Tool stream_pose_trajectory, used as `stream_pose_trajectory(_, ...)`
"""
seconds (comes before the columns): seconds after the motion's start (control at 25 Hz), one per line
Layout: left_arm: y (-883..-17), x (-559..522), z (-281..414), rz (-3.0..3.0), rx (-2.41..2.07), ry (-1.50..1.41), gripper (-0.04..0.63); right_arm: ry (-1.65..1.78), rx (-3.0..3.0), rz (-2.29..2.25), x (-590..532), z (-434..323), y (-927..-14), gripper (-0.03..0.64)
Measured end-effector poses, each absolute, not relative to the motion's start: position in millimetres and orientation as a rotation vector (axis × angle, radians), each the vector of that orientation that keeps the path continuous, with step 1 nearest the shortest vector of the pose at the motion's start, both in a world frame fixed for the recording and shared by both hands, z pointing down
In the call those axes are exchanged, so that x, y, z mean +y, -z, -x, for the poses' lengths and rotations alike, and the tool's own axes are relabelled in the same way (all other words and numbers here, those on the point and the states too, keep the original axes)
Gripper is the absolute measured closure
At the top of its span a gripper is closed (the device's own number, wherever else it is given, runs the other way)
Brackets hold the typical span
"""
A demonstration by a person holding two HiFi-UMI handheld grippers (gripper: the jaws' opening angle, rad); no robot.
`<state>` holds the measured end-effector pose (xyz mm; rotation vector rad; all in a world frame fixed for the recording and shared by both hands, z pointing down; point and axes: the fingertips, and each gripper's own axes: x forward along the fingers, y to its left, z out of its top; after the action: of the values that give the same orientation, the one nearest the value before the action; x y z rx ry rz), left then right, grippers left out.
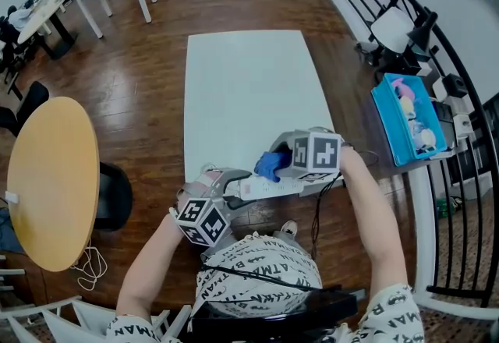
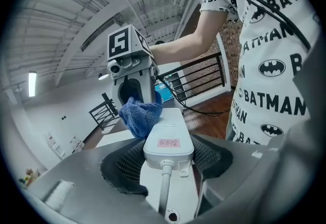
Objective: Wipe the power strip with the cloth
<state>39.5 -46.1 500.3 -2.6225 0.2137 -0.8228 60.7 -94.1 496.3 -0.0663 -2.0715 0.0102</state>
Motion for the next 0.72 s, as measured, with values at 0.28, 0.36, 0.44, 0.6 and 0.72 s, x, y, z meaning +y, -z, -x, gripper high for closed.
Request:
stream_pose_trajectory(0.28,-509.5,-54.4,-41.6,2.638,0.209,0.830,0.314,-0.043,-2.163,0.049,-101.1,-39.4,-498.8,0.476)
stream_pose_trajectory(0.36,-515.1,-59.4,-39.2,2.646,0.214,0.840,0.314,-0.074,-2.195,0.003,-107.9,-41.9,-501.3,0.476)
stream_pose_trajectory(0.44,-524.5,-66.4,-32.4,2.658,0.227,0.861,0.314,-0.106,-2.235,-0.077,-118.4,-50.1,-502.5,0.476)
stream_pose_trajectory(0.6,-548.9,-90.2,-8.3,2.738,0.290,0.903,0.314,-0.221,-2.334,-0.270,-133.8,-78.6,-497.8,0.476)
stream_pose_trajectory(0.72,-567.3,-113.7,3.3,2.796,0.342,0.931,0.314,-0.286,-2.361,-0.416,-133.4,-109.4,-498.8,0.476)
